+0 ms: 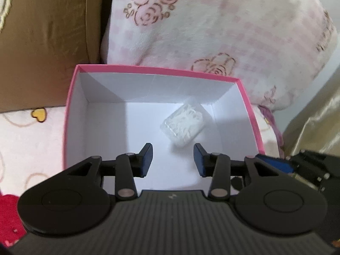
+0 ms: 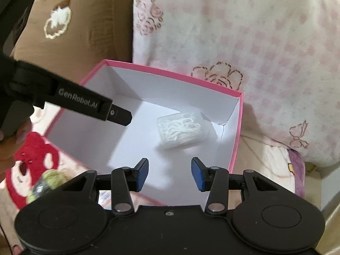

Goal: Organize objects
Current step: 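Open the left gripper to release the floss-pick box and lift away, then move the left gripper back over the purple plush doll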

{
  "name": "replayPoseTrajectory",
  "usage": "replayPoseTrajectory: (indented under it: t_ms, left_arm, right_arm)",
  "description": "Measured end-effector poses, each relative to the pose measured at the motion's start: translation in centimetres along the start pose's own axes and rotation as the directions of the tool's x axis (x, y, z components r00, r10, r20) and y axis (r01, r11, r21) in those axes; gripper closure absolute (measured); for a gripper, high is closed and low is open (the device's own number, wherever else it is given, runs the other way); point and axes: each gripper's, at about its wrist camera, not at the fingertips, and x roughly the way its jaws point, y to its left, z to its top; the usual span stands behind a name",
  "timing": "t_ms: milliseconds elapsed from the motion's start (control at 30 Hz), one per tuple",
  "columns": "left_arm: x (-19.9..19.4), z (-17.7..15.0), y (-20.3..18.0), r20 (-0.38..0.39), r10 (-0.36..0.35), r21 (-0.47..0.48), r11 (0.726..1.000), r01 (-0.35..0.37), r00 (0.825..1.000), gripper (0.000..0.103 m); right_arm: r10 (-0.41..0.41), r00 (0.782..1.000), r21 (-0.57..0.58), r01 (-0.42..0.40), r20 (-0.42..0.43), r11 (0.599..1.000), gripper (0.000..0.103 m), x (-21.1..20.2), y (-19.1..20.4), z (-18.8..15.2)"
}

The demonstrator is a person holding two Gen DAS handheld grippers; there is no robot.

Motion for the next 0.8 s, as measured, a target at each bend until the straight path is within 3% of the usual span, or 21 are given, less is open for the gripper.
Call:
replayPoseTrajectory:
  t_ms: [200,300,567,800]
  left_arm:
    - [-3.9,-1.2,-0.8,-0.015,0.001,0.029,1.000,0.000,1.000,0.062]
    - [-5.6,-2.1,-1.8,0.001,0.023,0.066,0.998,-0.023,1.000,0.061]
    - [-10.1,-5.2,-3.8,-0.024,0.014,0.154,0.988,-0.010,1.000,0.043]
    - [-13.1,-8.4,-4.4,-0.056,0.018,0.203,0.979,-0.006,0.998,0.030]
  right_arm:
    - [0.018,0.999,-0.001,-0.018,0.029,1.000,0.052,-3.1,1.2,-0.3]
    - [0.023,0.999,-0.004,-0.023,0.043,1.000,0.046,-4.9,1.6,-0.7]
    - [0.047,0.994,0.002,-0.047,0.099,0.999,0.021,-9.7,1.9,-3.0]
    - [0.043,0.992,-0.033,-0.039,0.118,0.999,0.011,-13.0,2.8,-5.2]
